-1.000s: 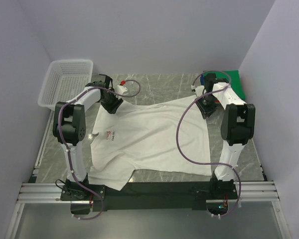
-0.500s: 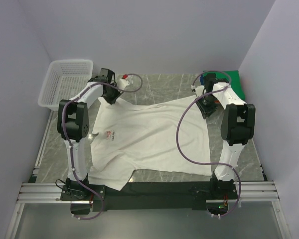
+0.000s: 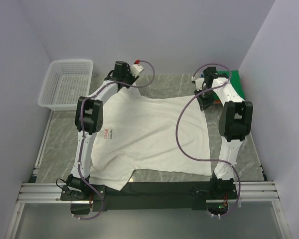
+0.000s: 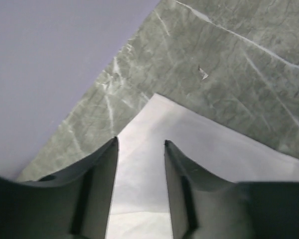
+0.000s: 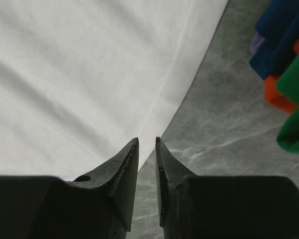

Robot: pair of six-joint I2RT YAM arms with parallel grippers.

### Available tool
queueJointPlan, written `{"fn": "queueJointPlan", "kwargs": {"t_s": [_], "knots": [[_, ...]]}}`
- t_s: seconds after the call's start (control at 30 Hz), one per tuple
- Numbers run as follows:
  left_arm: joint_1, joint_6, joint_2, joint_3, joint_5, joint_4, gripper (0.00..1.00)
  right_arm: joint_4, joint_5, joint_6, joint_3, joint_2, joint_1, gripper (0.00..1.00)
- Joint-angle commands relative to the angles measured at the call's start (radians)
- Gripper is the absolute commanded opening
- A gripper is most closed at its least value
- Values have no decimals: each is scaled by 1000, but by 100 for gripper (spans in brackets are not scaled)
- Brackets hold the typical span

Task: Fold and stack the t-shirts
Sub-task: Flatten the tshirt out

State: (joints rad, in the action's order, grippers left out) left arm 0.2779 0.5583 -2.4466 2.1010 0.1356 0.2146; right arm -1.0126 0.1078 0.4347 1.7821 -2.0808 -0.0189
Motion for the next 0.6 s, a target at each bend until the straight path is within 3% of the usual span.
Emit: {"fn": "queueJointPlan", "kwargs": {"t_s": [0.0, 0.17, 0.3, 0.57], "knots": [[4, -67, 47, -9, -62, -132, 50, 0, 21, -33, 62, -47, 5, 27], [-39, -147, 292, -271, -76, -173, 52, 35, 12, -50, 79, -90, -10, 25], [-94, -196, 412, -423, -7, -62, 49, 69, -23, -59, 100, -140, -27, 23], [-174, -204, 465, -630, 85, 74, 39, 65, -101, -83, 214, -257, -41, 19]]}}
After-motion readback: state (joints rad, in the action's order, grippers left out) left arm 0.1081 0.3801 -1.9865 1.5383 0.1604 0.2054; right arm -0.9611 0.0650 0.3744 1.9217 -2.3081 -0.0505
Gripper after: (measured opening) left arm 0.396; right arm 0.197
